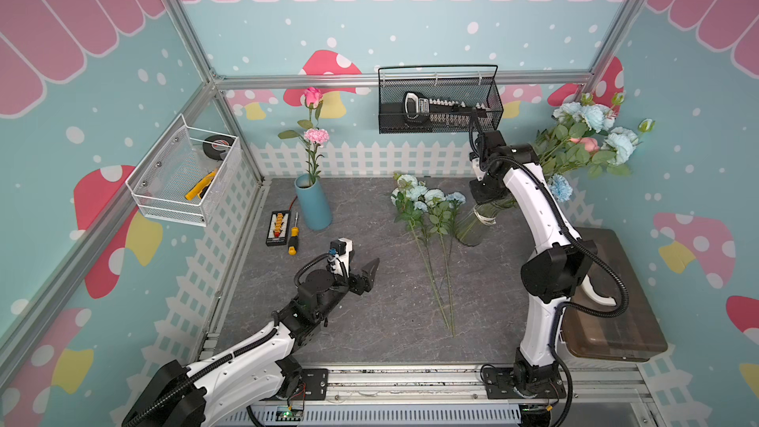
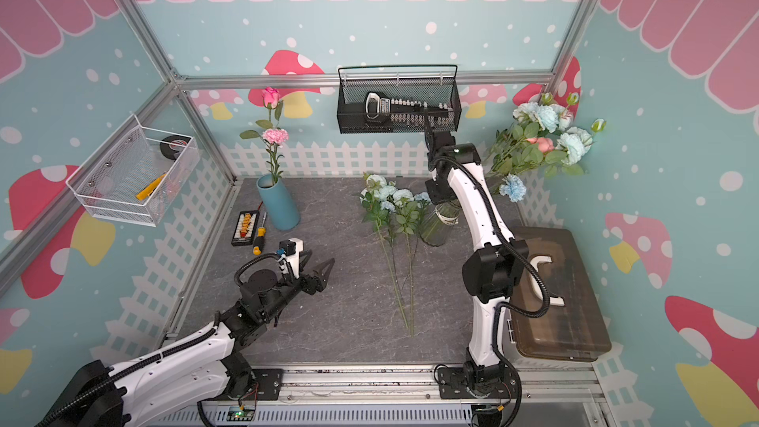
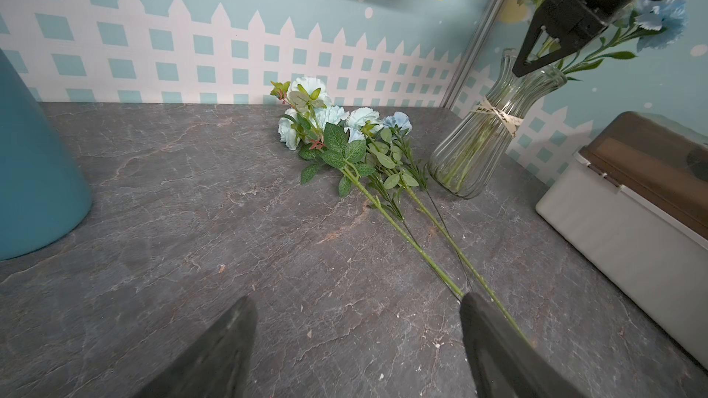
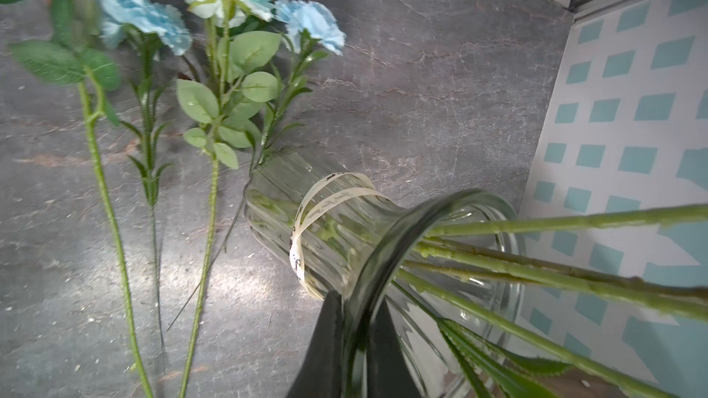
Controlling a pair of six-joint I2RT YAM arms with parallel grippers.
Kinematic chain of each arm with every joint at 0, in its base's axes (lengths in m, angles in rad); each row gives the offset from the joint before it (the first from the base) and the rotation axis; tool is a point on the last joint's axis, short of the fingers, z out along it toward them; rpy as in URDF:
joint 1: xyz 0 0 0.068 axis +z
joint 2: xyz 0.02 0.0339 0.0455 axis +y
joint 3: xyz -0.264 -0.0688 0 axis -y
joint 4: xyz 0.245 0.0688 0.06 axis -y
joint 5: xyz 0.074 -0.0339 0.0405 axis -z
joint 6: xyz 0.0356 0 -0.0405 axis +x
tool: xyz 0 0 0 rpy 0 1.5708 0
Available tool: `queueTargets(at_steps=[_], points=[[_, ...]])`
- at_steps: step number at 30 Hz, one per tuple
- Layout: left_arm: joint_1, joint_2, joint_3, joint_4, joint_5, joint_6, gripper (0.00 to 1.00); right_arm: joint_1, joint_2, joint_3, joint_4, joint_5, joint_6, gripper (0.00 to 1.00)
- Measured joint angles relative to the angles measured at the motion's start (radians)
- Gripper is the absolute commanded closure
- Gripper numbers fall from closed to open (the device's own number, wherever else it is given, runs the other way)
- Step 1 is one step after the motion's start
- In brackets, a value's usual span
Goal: Pick out blue flowers from the vase
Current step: Pick up the vase from the center of the board, then place the vase at the center of the board.
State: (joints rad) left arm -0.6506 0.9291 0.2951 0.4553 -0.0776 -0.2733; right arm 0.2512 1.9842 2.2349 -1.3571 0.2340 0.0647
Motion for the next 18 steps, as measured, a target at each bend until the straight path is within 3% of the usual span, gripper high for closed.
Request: queueTargets(at_steps=[10,18], points=[[0.000,-0.013,-0.001,0.000,-0.003,0.000,0.19,0.194,-0.088,0.079,-0.081,0.101,0.015,1.00],[0.021,-0.175,-0.093,0.006,-0.156,-0.070,0.19,0.426,-0.087,0.090,-0.135,0.189,0.050,1.00]])
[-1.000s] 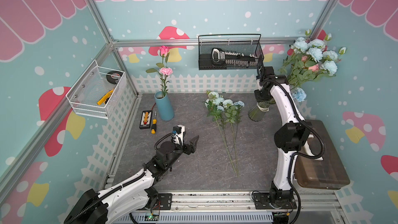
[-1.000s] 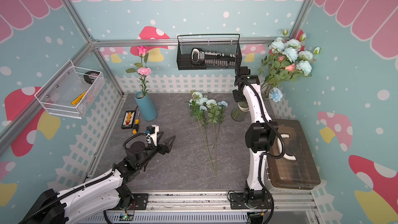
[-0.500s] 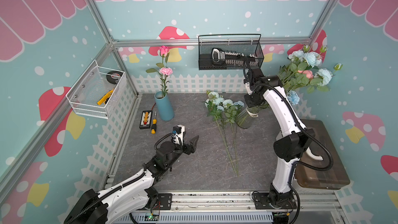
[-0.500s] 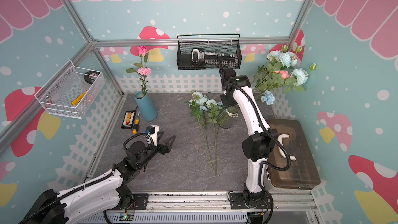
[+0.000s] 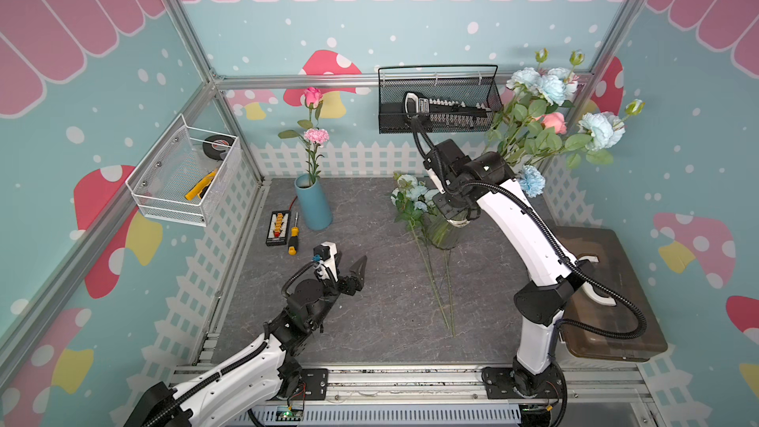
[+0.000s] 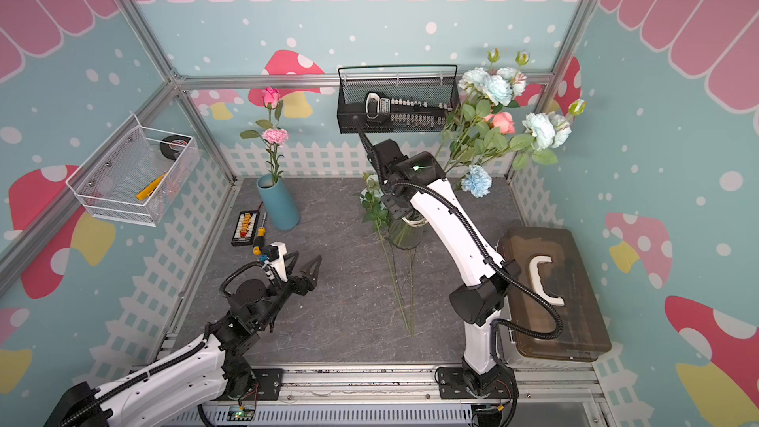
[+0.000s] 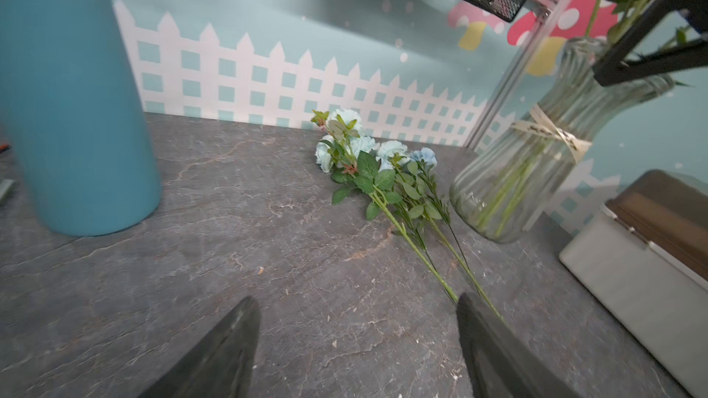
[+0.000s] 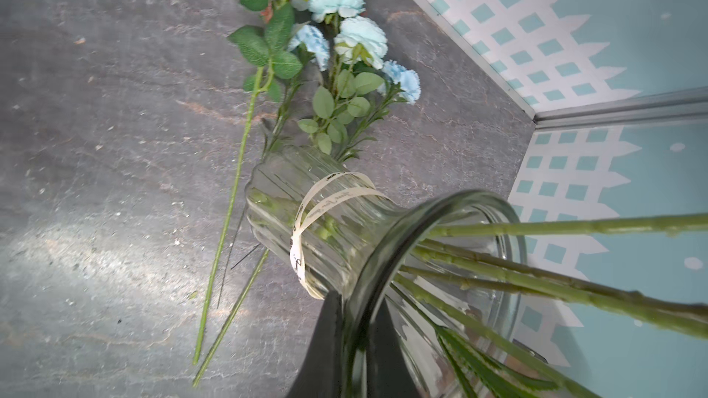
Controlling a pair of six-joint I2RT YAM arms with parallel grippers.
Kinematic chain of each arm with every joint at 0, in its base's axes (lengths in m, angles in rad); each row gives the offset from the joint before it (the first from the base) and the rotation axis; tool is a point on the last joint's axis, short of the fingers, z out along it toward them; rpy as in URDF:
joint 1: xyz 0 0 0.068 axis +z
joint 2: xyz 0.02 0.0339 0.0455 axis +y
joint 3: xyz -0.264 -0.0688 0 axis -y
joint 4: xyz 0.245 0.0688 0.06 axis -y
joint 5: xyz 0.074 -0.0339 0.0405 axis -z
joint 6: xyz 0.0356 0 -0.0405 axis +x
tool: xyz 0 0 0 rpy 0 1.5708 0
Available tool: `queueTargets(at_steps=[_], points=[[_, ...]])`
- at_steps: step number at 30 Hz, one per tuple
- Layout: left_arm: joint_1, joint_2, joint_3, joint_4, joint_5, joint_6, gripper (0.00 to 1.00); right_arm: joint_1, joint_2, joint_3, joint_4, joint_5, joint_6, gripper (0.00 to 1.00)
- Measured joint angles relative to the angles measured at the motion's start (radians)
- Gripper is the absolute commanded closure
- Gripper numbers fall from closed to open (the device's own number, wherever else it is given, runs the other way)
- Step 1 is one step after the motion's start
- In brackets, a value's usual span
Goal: Pick out blue flowers from the vase
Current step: Place the vase at the center of the board.
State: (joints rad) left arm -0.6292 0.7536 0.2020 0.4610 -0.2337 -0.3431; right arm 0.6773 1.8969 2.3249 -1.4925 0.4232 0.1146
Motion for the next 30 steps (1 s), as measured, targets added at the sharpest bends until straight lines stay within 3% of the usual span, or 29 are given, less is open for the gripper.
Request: queueTargets(at_steps=[9,21,30], points=[[0.183,0.000,-0.025,-0.011,0.008,-0.139,0.19,0.264,0.081,0.075,-0.026,0.116,0.055,1.00],[0.215,0.002,-0.032,-0.010,0.066,-0.189,0.19,0.517,0.282,0.112,-0.006,0.265,0.121,1.00],[0.249,-0.012,-0.048,-0.007,0.082,-0.207,0.19,0.593,0.307,0.069,0.028,0.294,0.175,1.00]])
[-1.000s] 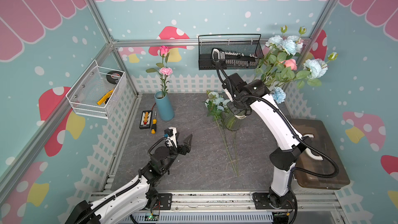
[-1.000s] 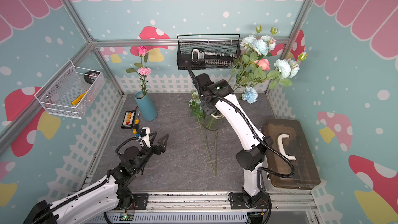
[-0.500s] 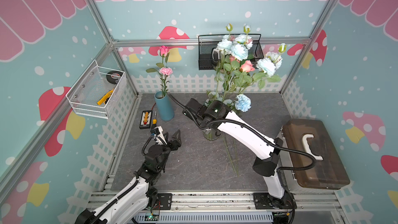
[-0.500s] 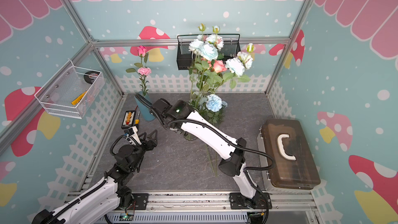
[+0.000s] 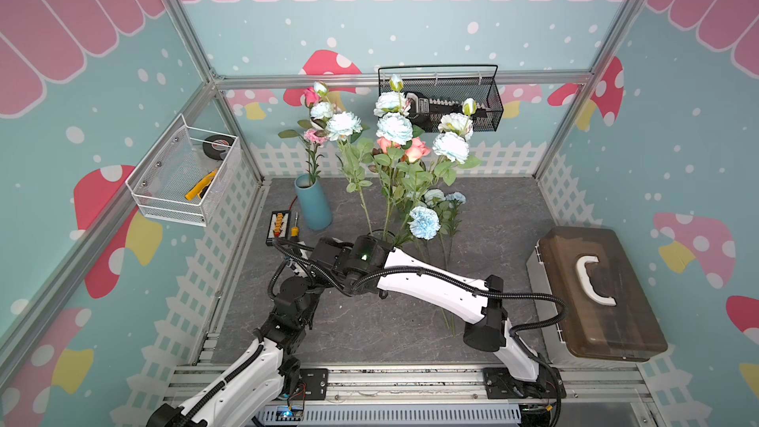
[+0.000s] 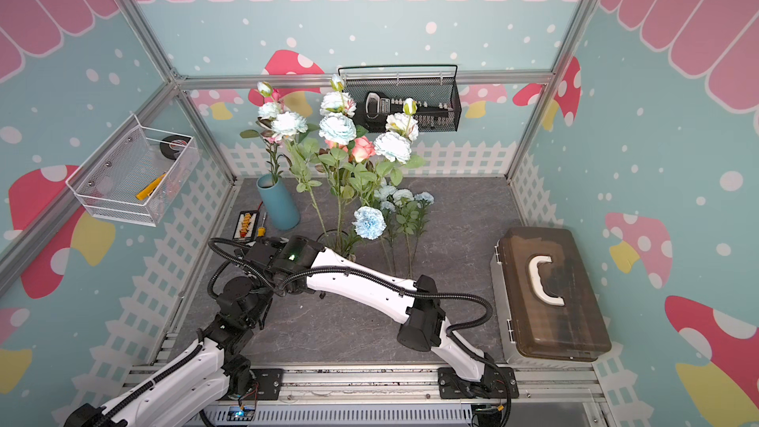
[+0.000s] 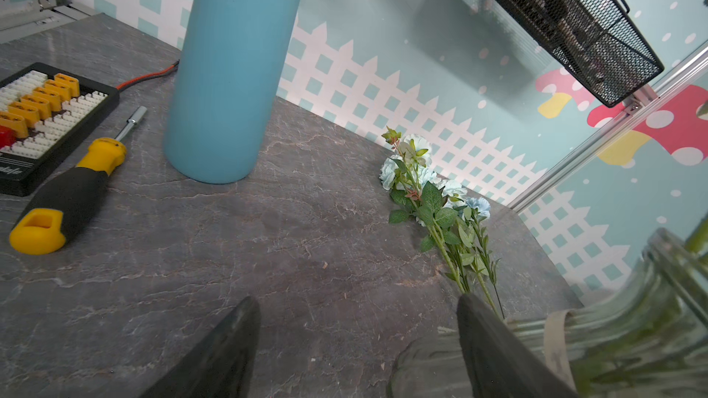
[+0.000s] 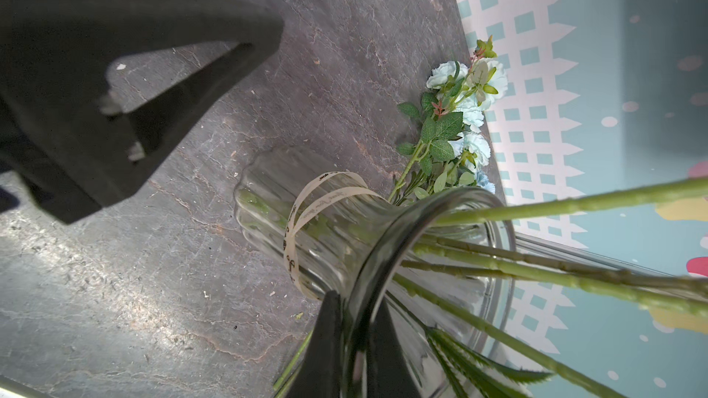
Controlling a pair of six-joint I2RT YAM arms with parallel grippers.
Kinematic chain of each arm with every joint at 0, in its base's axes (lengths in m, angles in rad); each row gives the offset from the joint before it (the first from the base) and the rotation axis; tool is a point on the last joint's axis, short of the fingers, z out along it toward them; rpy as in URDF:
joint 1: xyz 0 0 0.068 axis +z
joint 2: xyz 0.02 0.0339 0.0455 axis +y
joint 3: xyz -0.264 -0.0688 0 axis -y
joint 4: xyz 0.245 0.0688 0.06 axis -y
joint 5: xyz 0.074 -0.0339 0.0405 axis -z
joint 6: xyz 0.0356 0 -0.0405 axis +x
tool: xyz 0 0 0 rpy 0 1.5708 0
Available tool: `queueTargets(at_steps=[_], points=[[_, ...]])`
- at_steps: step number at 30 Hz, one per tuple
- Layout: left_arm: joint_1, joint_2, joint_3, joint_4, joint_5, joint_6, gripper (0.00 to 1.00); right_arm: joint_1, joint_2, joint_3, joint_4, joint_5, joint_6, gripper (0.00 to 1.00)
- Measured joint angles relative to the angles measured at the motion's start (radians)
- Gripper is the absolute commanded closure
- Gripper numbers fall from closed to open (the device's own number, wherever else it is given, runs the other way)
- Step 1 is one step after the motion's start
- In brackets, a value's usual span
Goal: Pick out blue flowers from the vase
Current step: Place the vase at the center of the board.
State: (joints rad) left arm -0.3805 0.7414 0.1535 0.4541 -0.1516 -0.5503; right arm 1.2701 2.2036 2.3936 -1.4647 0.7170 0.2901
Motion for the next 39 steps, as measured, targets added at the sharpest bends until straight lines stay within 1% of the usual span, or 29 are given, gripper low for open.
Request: queueTargets(at_steps=[7,14,17,19,20,22,24,29,32,35,39], points=[[0.001,-0.002,-0.005,0.000,0.010,-0.001,0.19,0.017,-0.011,-0.113,0.065,0.029,0.026,1.00],[0.001,-0.002,-0.005,0.000,0.014,-0.004,0.19,0.022,-0.071,-0.223,0.130,0.046,0.042,1.00],[0.001,-0.002,-0.005,0.000,0.014,-0.004,0.19,0.021,-0.089,-0.253,0.149,0.050,0.045,0.91],[0.001,-0.002,-0.005,0.000,0.014,-0.004,0.19,0.021,-0.098,-0.267,0.161,0.051,0.043,0.90],[0.001,-0.002,-0.005,0.000,0.014,-0.004,0.19,0.021,-0.103,-0.277,0.169,0.050,0.041,0.90],[0.001,-0.002,-0.005,0.000,0.014,-0.004,0.19,0.014,-0.113,-0.291,0.186,0.047,0.035,0.94],[0.001,-0.002,-0.005,0.000,0.014,-0.004,0.19,0.002,-0.134,-0.311,0.210,0.015,0.023,0.96],[0.001,-0.002,-0.005,0.000,0.014,-0.004,0.19,-0.062,-0.180,-0.344,0.254,-0.082,-0.013,0.95],[0.001,-0.002,-0.005,0.000,0.014,-0.004,0.19,-0.102,-0.190,-0.344,0.269,-0.124,-0.031,0.92],[0.001,-0.002,-0.005,0.000,0.014,-0.004,0.19,-0.124,-0.191,-0.344,0.284,-0.132,-0.049,0.85],[0.001,-0.001,-0.005,0.001,0.014,-0.004,0.19,-0.131,-0.192,-0.340,0.314,-0.137,-0.066,0.83]])
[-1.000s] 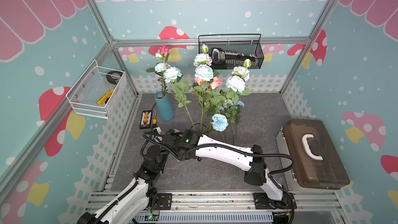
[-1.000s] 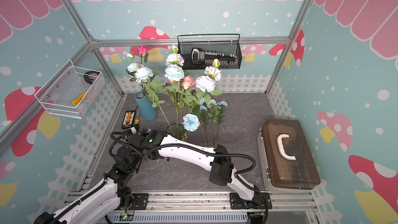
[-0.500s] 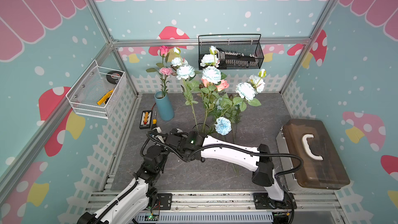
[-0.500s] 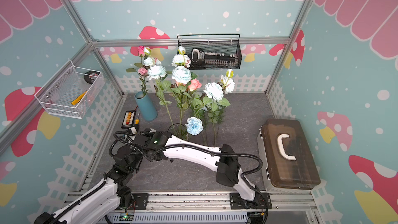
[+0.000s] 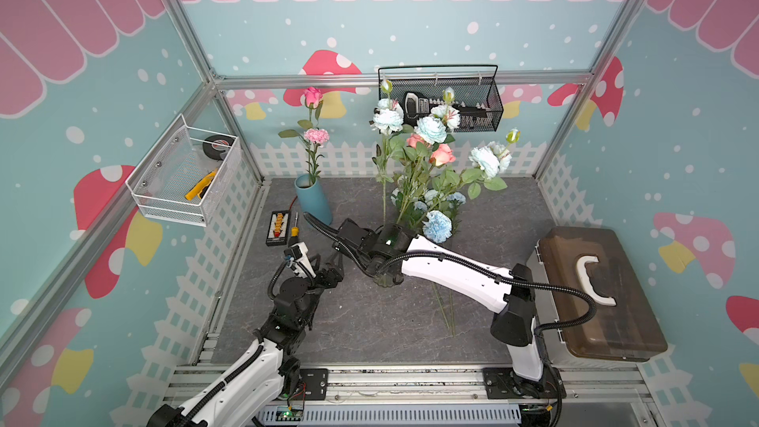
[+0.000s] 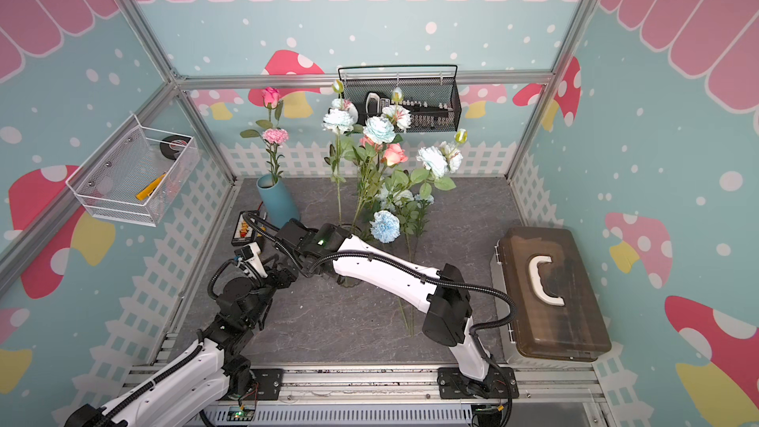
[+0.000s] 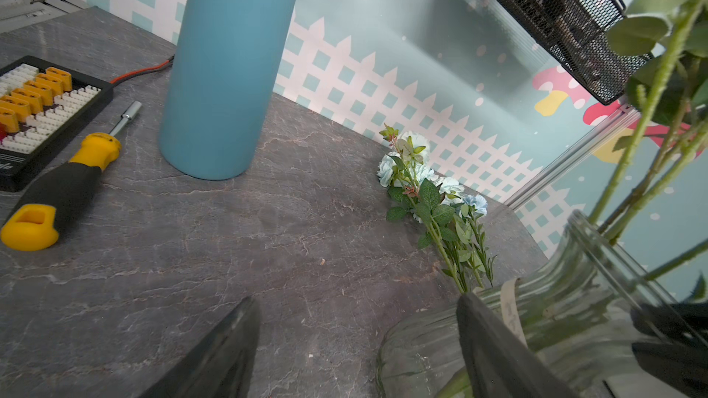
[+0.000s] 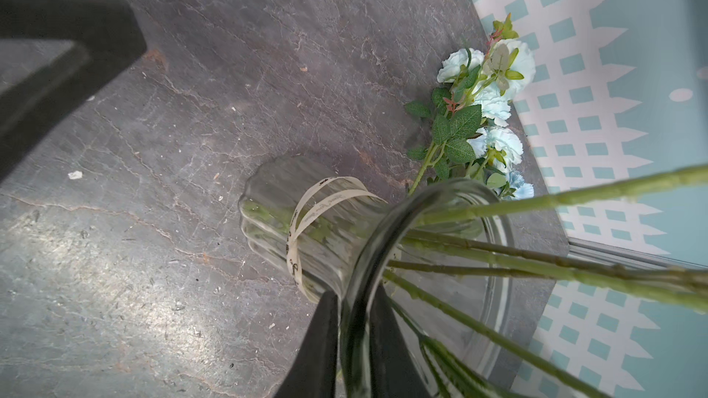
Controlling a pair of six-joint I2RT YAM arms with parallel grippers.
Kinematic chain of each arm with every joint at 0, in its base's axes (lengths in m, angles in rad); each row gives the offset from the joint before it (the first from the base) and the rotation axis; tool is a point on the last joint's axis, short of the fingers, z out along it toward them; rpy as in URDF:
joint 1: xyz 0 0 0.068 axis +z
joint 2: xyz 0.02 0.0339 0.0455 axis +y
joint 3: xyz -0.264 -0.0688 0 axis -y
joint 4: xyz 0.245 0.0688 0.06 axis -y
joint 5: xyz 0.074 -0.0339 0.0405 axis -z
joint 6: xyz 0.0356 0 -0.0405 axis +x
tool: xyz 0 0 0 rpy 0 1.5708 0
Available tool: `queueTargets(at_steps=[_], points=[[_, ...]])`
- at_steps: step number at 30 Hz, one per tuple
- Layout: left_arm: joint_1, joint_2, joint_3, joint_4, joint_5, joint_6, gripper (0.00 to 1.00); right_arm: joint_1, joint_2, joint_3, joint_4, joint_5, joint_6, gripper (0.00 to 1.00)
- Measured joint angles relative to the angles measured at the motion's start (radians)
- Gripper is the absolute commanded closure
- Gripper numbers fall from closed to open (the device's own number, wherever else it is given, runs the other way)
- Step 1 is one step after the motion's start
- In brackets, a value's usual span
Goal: Pick out blue flowers from the vase
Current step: Place the vase at the center of the board, then pick up the flower from the vase.
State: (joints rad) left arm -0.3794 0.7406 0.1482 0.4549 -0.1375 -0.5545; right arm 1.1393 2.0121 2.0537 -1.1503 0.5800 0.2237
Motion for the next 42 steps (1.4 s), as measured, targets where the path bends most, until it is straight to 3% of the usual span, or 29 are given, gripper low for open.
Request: queueTargets(at_steps=[12,20,28,36,42], points=[[0.005,0.000,0.000,0.000,0.000,0.000,0.19,-0.007,0.000,0.003,0.037,-0.094,-0.018,0.82],[0.005,0.003,0.000,0.002,0.001,0.000,0.19,-0.008,-0.001,0.003,0.053,-0.137,-0.024,0.66],[0.005,0.003,0.000,0.004,0.001,0.000,0.19,-0.006,-0.020,0.055,0.063,-0.159,-0.037,0.60],[0.005,0.002,0.000,0.007,0.004,0.000,0.19,0.008,-0.204,0.014,0.174,-0.194,-0.061,0.60],[0.005,-0.003,0.000,0.007,0.008,0.000,0.19,0.034,-0.465,-0.241,0.372,-0.279,-0.066,0.61]])
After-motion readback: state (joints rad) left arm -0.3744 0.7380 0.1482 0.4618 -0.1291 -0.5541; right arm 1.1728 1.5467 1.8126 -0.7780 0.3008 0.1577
